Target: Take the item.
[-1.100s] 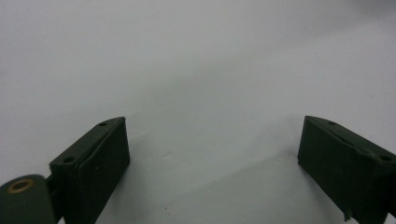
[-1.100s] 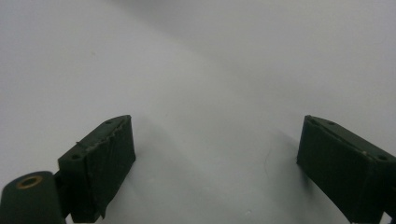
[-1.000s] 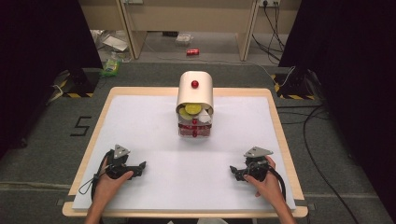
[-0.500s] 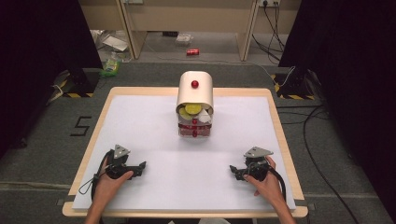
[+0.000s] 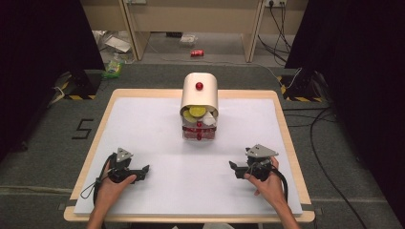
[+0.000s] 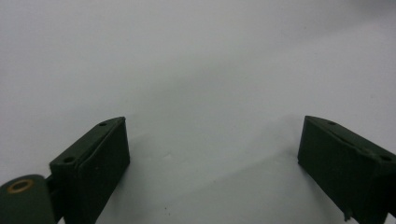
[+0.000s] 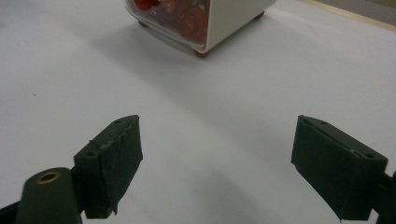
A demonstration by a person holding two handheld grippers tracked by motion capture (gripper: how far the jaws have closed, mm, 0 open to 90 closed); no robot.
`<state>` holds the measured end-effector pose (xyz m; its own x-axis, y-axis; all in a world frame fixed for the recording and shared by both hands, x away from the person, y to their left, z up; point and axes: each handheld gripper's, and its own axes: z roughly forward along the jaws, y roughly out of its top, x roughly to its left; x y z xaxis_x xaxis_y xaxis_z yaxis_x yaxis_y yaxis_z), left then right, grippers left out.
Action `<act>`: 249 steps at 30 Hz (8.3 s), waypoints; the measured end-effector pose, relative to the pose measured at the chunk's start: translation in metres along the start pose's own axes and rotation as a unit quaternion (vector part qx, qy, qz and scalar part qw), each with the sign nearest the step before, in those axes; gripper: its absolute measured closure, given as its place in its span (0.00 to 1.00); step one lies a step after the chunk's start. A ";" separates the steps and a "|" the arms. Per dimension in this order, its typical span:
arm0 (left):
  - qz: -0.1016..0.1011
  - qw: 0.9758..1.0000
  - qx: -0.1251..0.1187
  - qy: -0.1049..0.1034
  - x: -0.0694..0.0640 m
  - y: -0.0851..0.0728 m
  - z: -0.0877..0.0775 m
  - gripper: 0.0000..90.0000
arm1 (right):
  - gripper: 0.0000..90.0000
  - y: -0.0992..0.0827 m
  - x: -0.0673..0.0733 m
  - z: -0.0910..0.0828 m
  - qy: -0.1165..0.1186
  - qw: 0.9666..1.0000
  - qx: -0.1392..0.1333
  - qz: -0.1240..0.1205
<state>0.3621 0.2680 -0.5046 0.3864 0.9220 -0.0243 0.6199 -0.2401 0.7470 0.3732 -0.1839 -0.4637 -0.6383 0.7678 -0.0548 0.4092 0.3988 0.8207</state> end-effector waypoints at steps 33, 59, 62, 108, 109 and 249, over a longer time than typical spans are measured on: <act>-0.001 1.000 0.000 -0.002 0.001 0.000 0.000 0.09 | 0.22 0.100 0.039 -0.003 0.046 0.993 -0.077 -0.082; -0.002 1.000 -0.001 -0.002 0.001 0.000 0.000 0.09 | 0.23 0.138 0.045 0.017 0.046 0.989 -0.088 -0.106; -0.002 1.000 -0.001 -0.002 0.000 0.000 0.000 0.09 | 0.23 0.145 0.048 0.022 0.047 0.988 -0.087 -0.115; -0.001 1.000 -0.001 0.000 0.000 0.000 0.000 0.09 | 0.34 0.150 0.040 0.049 0.048 0.990 -0.033 -0.129; -0.001 1.000 -0.001 0.000 0.000 0.000 0.000 0.09 | 0.35 0.151 0.040 0.048 0.051 0.990 -0.032 -0.126; 0.001 1.000 0.000 0.000 0.000 0.000 0.000 0.09 | 0.43 0.145 0.055 0.048 0.057 0.997 -0.027 -0.051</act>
<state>0.3620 0.2678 -0.5047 0.3867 0.9219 -0.0231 0.6193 -0.2411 0.7472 0.4286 -0.0601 -0.3746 -0.7459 0.6616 -0.0766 0.3052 0.4418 0.8436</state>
